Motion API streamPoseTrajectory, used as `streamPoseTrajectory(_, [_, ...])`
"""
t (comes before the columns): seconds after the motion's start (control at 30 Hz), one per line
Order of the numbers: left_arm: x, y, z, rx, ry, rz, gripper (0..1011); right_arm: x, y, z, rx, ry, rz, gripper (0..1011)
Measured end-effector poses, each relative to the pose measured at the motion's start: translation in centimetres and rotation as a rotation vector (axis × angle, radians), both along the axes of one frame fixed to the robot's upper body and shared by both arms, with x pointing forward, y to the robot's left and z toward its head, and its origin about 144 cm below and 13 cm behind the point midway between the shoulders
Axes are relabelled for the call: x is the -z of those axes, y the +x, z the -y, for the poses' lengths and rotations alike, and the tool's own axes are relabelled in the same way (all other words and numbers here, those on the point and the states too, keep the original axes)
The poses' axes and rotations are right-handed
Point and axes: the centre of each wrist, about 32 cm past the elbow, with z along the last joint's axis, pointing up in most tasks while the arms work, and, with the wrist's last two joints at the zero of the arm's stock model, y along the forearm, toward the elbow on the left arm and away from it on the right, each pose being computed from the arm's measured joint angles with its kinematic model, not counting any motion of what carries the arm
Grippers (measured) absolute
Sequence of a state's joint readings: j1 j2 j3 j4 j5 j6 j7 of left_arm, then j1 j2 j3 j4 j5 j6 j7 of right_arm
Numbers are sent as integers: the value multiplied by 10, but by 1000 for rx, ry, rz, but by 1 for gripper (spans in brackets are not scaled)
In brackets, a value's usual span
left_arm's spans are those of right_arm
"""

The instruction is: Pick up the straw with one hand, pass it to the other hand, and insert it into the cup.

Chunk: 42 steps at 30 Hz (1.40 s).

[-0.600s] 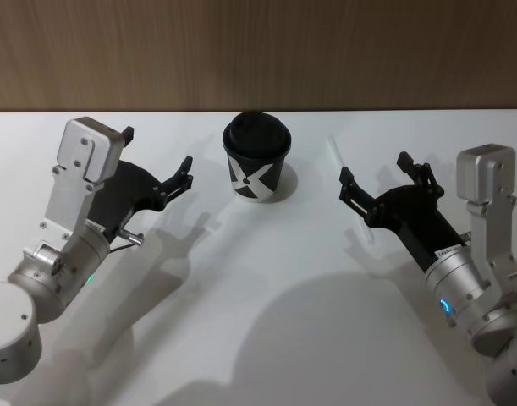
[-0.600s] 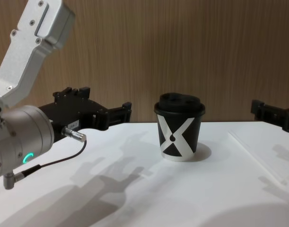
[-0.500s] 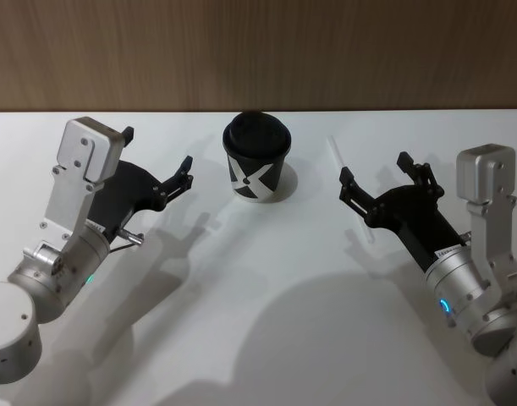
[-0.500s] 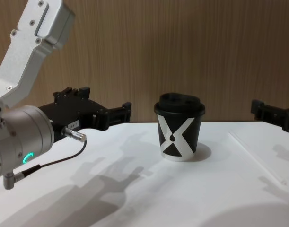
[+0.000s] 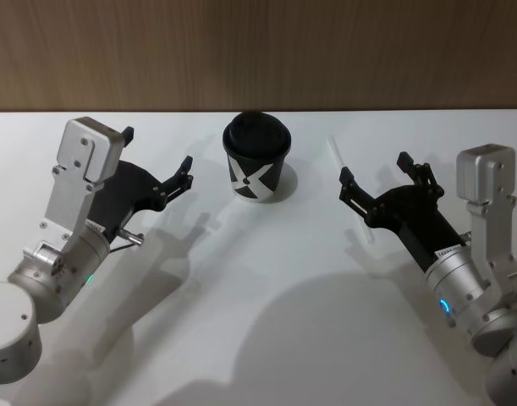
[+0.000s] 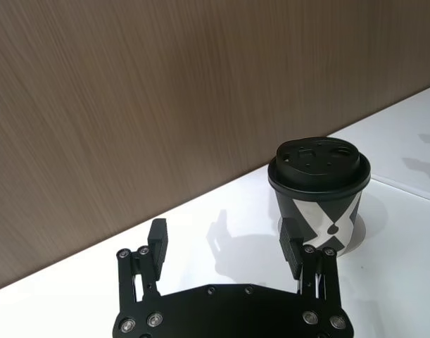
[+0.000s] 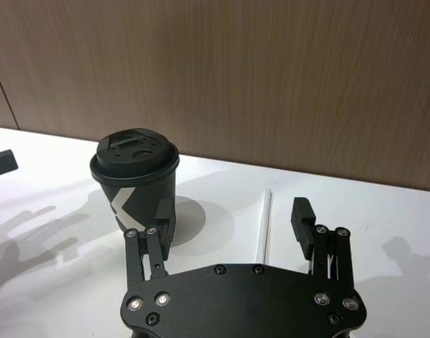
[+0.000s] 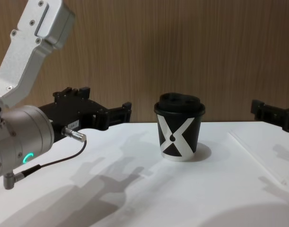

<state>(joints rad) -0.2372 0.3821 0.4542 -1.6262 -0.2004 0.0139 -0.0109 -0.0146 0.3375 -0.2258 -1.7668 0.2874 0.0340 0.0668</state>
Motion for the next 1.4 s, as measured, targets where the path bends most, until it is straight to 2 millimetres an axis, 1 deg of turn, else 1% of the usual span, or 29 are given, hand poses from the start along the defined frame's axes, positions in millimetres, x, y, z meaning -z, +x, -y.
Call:
streamPoseTrajectory(1.03, [0, 0, 0, 0, 0, 0, 1003, 0, 0, 0, -1, -2, -2, 1001])
streamPoseTrajectory(1.4, [0, 0, 0, 0, 0, 0, 1003, 4, 1, 3, -27, -61, -54, 1001])
